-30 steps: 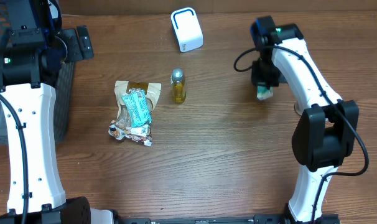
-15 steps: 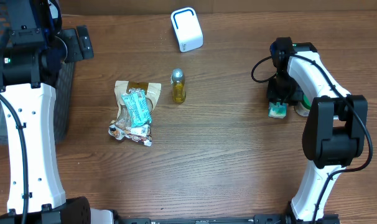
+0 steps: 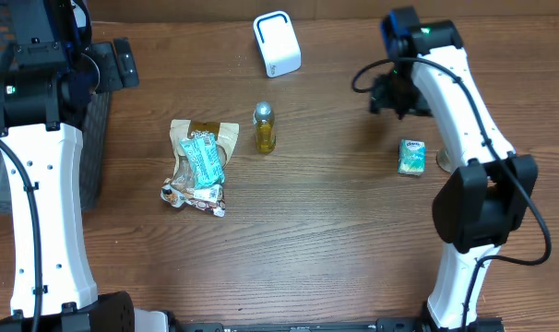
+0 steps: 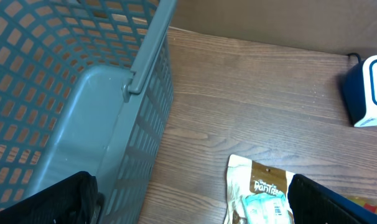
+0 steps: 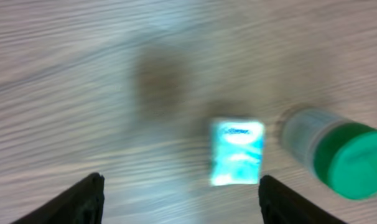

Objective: Scan the item barcode
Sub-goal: 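Move the pack right and set it down beside the jar, then move the open right gripper over the yellow oil bottle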

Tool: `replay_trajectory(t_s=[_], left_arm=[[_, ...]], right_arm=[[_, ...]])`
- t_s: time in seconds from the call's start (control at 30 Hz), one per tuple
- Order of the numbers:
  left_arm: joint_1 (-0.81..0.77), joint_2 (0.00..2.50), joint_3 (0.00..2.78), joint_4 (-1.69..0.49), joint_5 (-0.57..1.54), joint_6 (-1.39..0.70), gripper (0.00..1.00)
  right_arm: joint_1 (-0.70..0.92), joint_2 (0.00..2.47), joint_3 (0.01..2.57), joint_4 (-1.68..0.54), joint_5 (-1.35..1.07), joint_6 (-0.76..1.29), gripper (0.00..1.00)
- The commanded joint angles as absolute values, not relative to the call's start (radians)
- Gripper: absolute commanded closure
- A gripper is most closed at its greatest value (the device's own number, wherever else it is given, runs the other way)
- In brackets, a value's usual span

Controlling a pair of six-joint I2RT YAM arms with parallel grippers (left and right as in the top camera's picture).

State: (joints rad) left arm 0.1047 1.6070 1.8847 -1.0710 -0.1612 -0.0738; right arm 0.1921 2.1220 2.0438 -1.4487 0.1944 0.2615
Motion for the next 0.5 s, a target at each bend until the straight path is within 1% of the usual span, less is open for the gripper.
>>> replay_trajectory(t_s=[0.0,0.03,0.23,0.3,0.47], left_arm=[[0.104,1.610,1.885,-1.071,-0.160,-0.059,0.00],[0.104,1.610,1.885,-1.071,-0.160,-0.059,0.00],[0.104,1.610,1.885,-1.071,-0.160,-0.059,0.00],[0.104,1.610,1.885,-1.071,-0.160,-0.059,0.01],[0.104,1.610,1.885,-1.071,-0.160,-0.059,0.00]], right_arm=[[0.264,2.115,2.136,-1.454,0.066,0.265,0.17],[0.283,2.115,2.149,-1.437,0.032,0.265,0.00],[0.363,2.115,2.151,-1.328,-0.249,0.265,0.00],[0.387,2.115,2.151,-1.290,-0.274,0.286,0.00],[0.444,2.115,2.151,-1.213,-0.232,0.424,0.00]])
